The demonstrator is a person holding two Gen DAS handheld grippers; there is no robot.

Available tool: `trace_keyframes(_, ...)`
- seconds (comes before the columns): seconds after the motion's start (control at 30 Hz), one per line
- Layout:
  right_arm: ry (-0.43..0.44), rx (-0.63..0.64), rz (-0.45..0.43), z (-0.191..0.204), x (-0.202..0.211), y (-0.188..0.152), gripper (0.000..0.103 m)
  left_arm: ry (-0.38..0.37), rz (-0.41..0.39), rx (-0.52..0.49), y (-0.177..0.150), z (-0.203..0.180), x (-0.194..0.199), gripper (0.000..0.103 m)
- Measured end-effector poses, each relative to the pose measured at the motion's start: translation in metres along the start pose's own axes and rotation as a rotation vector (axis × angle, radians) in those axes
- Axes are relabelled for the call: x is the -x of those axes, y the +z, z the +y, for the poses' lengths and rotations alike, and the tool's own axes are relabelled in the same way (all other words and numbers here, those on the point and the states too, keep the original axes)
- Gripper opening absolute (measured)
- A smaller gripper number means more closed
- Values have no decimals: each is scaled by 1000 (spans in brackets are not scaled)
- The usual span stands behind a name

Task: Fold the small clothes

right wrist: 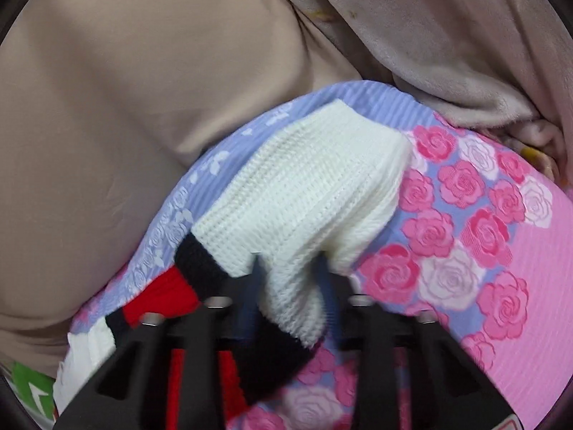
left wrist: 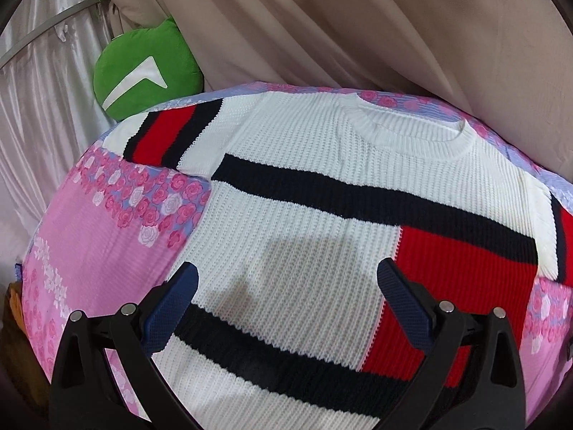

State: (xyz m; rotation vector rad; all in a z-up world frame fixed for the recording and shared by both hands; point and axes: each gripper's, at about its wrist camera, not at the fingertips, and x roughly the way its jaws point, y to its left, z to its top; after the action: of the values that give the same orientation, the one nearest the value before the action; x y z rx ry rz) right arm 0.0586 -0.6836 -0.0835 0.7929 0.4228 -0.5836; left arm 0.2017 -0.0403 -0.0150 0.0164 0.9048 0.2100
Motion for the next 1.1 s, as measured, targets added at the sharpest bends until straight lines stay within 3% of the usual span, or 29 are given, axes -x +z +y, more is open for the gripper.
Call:
trace_keyframes(0.1,110,36,-69,42,22,10,7,8,-5,10,7,3,-6,98)
trace_keyframes(0.2,307,211,-119,139,58,6,7,11,-17,33,16,11,-8,98)
trace_keyframes(0.27,437,338,-105,207,77,-17,7,11,-31,49,24,18,-8,98)
trace_keyframes(0.4,667,594,28,329,94,-118,9,5,-58,76,40,35,-8,98)
trace_keyframes(0.43,696,669,82,353,91,-154,14,-7,-62,79,45,40,-9,98)
trace_keyframes(0.5,702,775,198,381,75,-218,34,-42,-58,67,53,45,-15,98)
trace_keyframes(0.57,652,834,273,384,67,-273,36,-68,-30,54,58,49,-28,98)
trace_keyframes(0.67,602,789,325,358,76,-294,37,-172,47,85,64,52,-59,98)
trace_keyframes(0.87,355,596,297,275,88,-252,49,-343,184,202,71,40,-120,98)
trace_keyframes(1.0,260,414,303,220,69,-222,50,-402,196,241,81,22,-142,97)
trace_keyframes(1.07,252,357,305,209,61,-215,50,-415,199,242,87,11,-152,88)
trace_keyframes(1.1,259,327,311,204,57,-213,50,-420,209,238,88,6,-157,74)
